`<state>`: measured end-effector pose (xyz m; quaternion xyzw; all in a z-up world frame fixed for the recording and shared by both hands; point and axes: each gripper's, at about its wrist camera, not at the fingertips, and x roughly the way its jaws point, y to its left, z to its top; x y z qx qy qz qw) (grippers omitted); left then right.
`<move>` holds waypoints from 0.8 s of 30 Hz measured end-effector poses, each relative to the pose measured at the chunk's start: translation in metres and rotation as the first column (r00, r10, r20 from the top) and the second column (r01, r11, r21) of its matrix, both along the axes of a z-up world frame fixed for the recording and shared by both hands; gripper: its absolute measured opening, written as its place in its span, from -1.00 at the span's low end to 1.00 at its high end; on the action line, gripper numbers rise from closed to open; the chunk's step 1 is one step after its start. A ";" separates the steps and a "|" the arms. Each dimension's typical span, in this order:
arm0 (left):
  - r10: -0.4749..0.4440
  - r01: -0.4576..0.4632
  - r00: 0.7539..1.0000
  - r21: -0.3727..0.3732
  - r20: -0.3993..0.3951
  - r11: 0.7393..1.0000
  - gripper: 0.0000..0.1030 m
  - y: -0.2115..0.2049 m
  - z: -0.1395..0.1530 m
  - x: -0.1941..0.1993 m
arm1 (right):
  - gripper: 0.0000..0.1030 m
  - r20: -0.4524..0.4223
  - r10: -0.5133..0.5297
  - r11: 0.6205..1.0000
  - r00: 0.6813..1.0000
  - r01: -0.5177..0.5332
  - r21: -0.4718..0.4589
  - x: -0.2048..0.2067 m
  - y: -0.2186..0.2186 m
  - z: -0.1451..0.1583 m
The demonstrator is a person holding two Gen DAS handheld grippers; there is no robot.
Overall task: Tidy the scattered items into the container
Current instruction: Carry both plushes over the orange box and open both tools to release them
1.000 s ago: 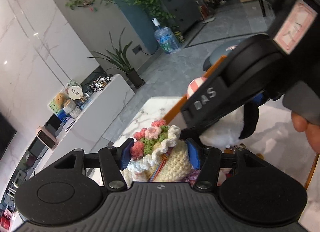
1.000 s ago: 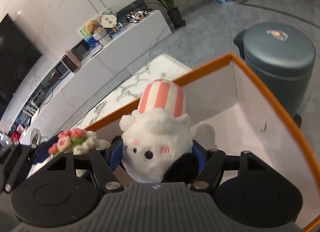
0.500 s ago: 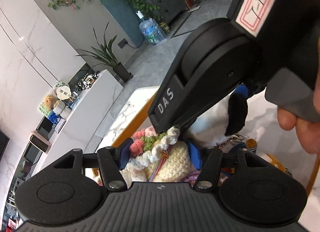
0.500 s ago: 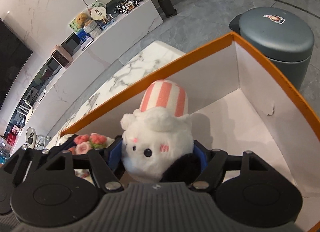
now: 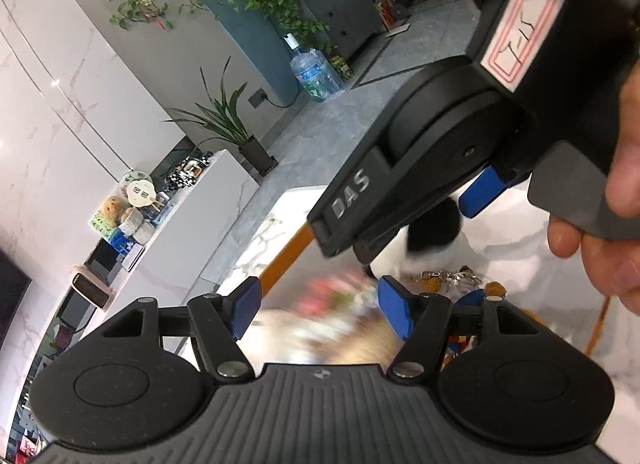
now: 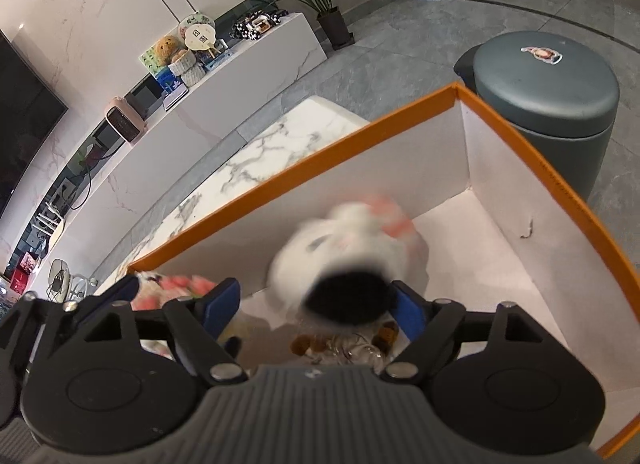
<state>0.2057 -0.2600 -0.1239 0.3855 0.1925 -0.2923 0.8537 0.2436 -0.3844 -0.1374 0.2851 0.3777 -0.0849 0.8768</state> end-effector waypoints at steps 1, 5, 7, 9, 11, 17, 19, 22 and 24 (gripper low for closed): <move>0.006 -0.006 1.000 -0.008 0.001 1.000 0.48 0.003 0.004 -0.002 | 0.66 0.008 -0.002 1.000 1.000 0.002 0.004 -0.002 -0.001 0.001; 0.019 -0.021 0.999 -0.035 -0.047 0.999 0.29 0.014 0.015 -0.005 | 0.65 0.023 -0.020 1.000 1.000 0.020 0.014 -0.011 -0.006 0.005; 0.035 -0.037 0.996 -0.017 -0.087 0.999 0.15 0.016 0.013 0.000 | 0.55 0.025 -0.029 0.999 0.999 0.028 0.016 -0.015 -0.007 0.005; 0.058 -0.059 0.992 0.000 -0.114 0.998 -0.07 0.017 0.009 0.005 | 0.33 0.031 -0.042 0.999 0.999 0.042 0.022 -0.017 -0.008 0.005; 0.077 -0.076 0.986 0.010 -0.145 0.997 -0.15 0.017 0.005 0.009 | 0.16 0.029 -0.052 0.998 0.998 0.051 0.022 -0.016 -0.010 0.004; 0.118 -0.122 0.980 -0.011 -0.159 0.992 -0.16 0.022 0.005 0.018 | 0.08 -0.029 -0.058 0.995 0.998 0.060 0.077 -0.004 -0.016 -0.016; 0.128 -0.132 0.979 -0.017 -0.156 0.991 -0.16 0.027 0.006 0.021 | -0.09 -0.046 -0.060 0.991 0.997 0.065 0.113 0.000 -0.018 -0.023; 0.146 -0.154 0.975 -0.036 -0.169 0.987 -0.16 0.035 0.008 0.026 | -0.35 -0.032 -0.055 0.993 0.998 0.058 0.107 0.002 -0.015 -0.020; 0.156 -0.168 0.971 -0.050 -0.183 0.985 -0.16 0.040 0.010 0.029 | -0.70 -0.008 -0.025 0.993 1.000 0.026 0.115 0.004 -0.009 -0.019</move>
